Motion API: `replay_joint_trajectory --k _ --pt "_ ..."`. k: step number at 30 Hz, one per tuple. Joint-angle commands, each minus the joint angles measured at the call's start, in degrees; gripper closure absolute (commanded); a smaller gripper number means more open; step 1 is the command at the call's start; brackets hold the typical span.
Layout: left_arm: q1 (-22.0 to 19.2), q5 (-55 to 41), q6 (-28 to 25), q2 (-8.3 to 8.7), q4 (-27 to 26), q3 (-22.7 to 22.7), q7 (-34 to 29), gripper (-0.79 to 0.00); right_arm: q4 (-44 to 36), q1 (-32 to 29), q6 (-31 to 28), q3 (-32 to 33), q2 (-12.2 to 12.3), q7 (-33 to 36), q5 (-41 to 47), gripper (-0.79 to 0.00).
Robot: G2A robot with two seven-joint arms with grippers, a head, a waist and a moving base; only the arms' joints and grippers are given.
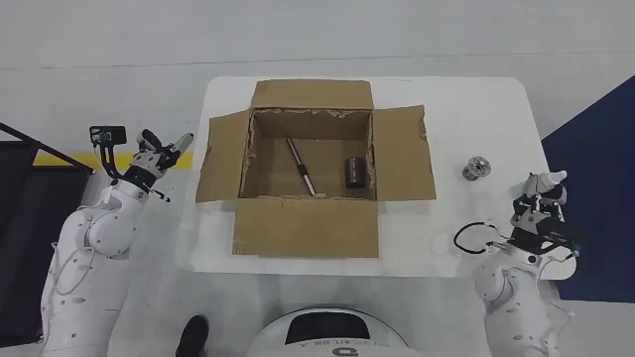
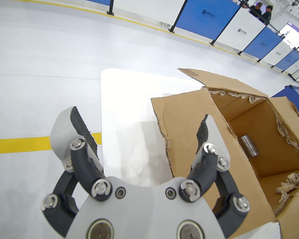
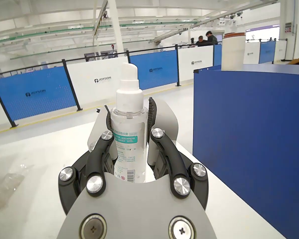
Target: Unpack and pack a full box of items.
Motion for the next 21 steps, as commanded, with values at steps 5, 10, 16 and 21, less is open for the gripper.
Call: replay_joint_trajectory --k 5,10,16,21 --pt "0.00 0.00 0.00 0.00 0.00 0.00 0.00 -0.785 0.29 0.67 -3.02 0.06 0.48 4.15 -3.75 0.000" --pt "0.00 0.00 0.00 0.00 0.00 0.00 0.00 -0.785 -0.08 1.16 -3.01 -1.44 0.52 7.22 -6.95 0.000" --pt "0.00 0.00 0.00 0.00 0.00 0.00 0.00 -0.785 1.04 1.99 -1.03 -3.29 0.33 8.00 -9.60 0.000" --pt "0.00 0.00 0.00 0.00 0.00 0.00 0.00 -0.785 2.25 2.39 -1.50 -3.84 0.25 8.31 -9.24 0.000"
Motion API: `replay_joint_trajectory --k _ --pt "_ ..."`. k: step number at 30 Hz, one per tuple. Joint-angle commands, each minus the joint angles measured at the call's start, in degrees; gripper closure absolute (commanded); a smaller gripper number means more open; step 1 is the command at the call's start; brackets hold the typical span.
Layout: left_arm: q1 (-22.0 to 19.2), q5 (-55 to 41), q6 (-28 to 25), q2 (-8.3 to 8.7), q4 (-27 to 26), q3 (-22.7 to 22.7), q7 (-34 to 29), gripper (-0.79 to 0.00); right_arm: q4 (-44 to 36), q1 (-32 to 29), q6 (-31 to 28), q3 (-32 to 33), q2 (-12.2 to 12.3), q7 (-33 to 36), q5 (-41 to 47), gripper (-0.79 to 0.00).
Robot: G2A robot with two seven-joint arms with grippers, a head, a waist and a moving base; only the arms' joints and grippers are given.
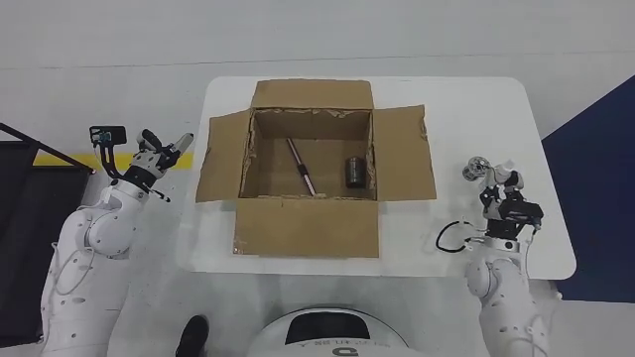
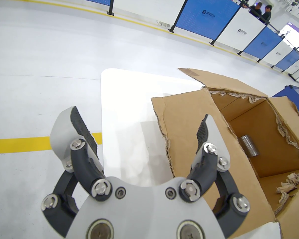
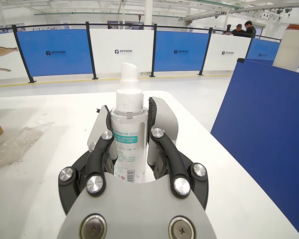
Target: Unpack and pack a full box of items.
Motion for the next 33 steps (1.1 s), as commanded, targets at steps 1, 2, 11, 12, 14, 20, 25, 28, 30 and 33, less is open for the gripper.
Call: replay_joint_trajectory --k 1,2,11,12,14,20,25,28,30,33 --pt "0.00 0.00 0.00 0.00 0.00 0.00 0.00 -0.785 0.54 0.11 -0.73 -0.14 -0.01 0.28 0.47 0.000" --pt "0.00 0.00 0.00 0.00 0.00 0.00 0.00 -0.785 0.93 0.12 -1.14 -0.21 -0.01 0.42 0.59 0.000" --pt "0.00 0.00 0.00 0.00 0.00 0.00 0.00 -0.785 3.85 0.54 -2.76 -0.45 0.05 -0.45 1.03 0.000" --pt "0.00 0.00 0.00 0.00 0.00 0.00 0.00 -0.785 3.93 0.48 -2.91 -0.39 0.06 -0.51 1.13 -0.012" --pt "0.00 0.00 0.00 0.00 0.00 0.00 0.00 -0.785 3.99 0.38 -3.19 -0.30 0.08 -0.71 1.33 -0.028" --pt "0.00 0.00 0.00 0.00 0.00 0.00 0.00 -0.785 4.06 0.13 -3.75 -0.24 0.09 -1.06 1.96 -0.114" --pt "0.00 0.00 0.00 0.00 0.00 0.00 0.00 -0.785 4.20 -0.20 -4.13 -0.19 0.12 -1.31 2.17 -0.169" --pt "0.00 0.00 0.00 0.00 0.00 0.00 0.00 -0.785 4.39 -0.27 -4.41 -0.13 0.16 -1.37 2.17 -0.215" --pt "0.00 0.00 0.00 0.00 0.00 0.00 0.00 -0.785 4.62 -0.25 -4.60 -0.09 0.18 -1.32 2.29 -0.249" --pt "0.00 0.00 0.00 0.00 0.00 0.00 0.00 -0.785 4.88 -0.18 -4.98 0.05 0.23 -1.35 2.54 -0.256"
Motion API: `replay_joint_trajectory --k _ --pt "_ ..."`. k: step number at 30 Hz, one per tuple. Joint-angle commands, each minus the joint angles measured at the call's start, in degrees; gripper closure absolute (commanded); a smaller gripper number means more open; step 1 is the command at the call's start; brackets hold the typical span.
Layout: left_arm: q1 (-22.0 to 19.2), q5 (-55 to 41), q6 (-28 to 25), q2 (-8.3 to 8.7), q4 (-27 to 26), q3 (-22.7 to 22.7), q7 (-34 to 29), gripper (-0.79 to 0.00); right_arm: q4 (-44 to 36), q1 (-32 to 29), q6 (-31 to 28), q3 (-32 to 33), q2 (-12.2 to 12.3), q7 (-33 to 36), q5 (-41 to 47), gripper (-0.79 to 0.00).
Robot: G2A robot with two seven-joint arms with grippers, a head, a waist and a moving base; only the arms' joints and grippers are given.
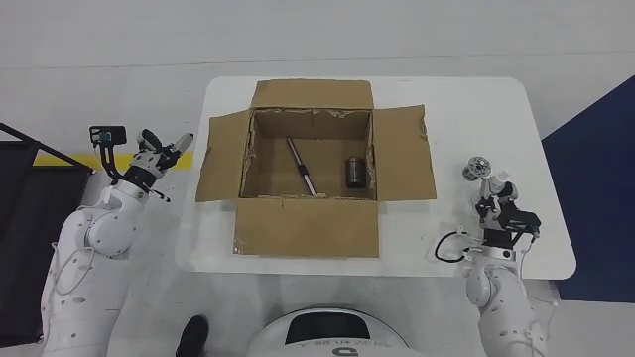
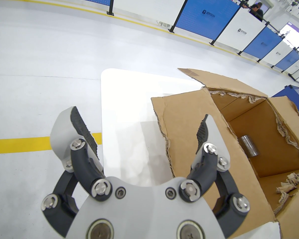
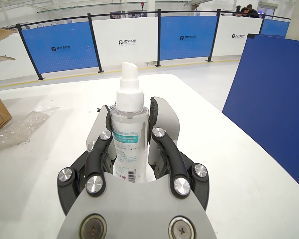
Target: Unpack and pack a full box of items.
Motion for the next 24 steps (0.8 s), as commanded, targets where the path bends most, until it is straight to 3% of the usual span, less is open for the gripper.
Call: replay_joint_trajectory --k 1,8,21,24 --pt "0.00 0.00 0.00 0.00 0.00 0.00 0.00 -0.785 0.15 0.09 -0.20 0.15 0.03 0.05 0.24 -0.262" --pt "0.00 0.00 0.00 0.00 0.00 0.00 0.00 -0.785 1.30 2.30 1.37 0.63 0.05 2.33 1.55 -0.329" --pt "0.00 0.00 0.00 0.00 0.00 0.00 0.00 -0.785 1.21 2.62 0.92 0.95 0.12 3.31 2.53 -0.388" --pt "0.00 0.00 0.00 0.00 0.00 0.00 0.00 -0.785 0.76 2.44 0.36 1.16 0.14 3.72 3.22 -0.468"
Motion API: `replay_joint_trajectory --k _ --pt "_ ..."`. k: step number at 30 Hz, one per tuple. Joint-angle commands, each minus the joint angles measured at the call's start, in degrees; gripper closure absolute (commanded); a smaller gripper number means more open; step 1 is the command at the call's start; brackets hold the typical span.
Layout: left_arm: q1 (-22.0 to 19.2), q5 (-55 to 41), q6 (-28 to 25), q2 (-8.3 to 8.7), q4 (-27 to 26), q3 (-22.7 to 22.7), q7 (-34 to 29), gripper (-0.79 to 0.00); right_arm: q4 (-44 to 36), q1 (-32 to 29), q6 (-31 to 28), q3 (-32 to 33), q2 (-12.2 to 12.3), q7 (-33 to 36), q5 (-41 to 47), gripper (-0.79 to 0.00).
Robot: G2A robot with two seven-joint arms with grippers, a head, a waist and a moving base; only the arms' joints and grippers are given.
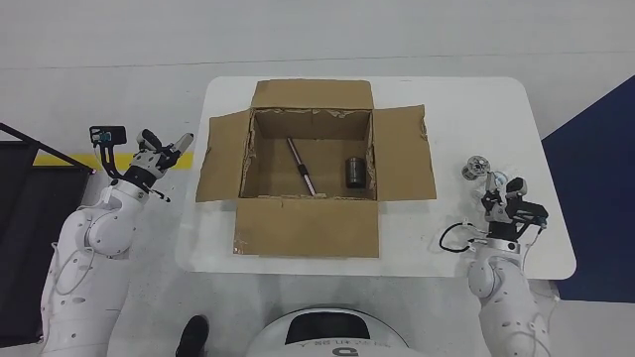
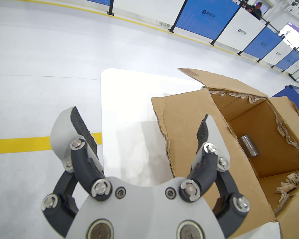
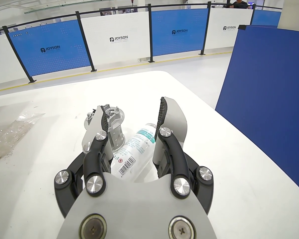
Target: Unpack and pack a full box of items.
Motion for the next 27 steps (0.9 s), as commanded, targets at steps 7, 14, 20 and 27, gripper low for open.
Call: replay_joint_trajectory --k 7,14,20,27 --pt "0.00 0.00 0.00 0.00 0.00 0.00 0.00 -0.785 -3.28 -0.54 -4.96 2.53 0.26 9.65 8.03 -0.643" --pt "0.00 0.00 0.00 0.00 0.00 0.00 0.00 -0.785 -11.13 -5.89 -10.23 6.69 0.47 12.38 16.13 -0.785" --pt "0.00 0.00 0.00 0.00 0.00 0.00 0.00 -0.785 -27.00 -16.16 -13.25 9.54 0.16 15.90 22.66 -0.785" --pt "0.00 0.00 0.00 0.00 0.00 0.00 0.00 -0.785 -28.64 -17.16 -12.95 9.82 0.10 16.74 23.54 -0.785"
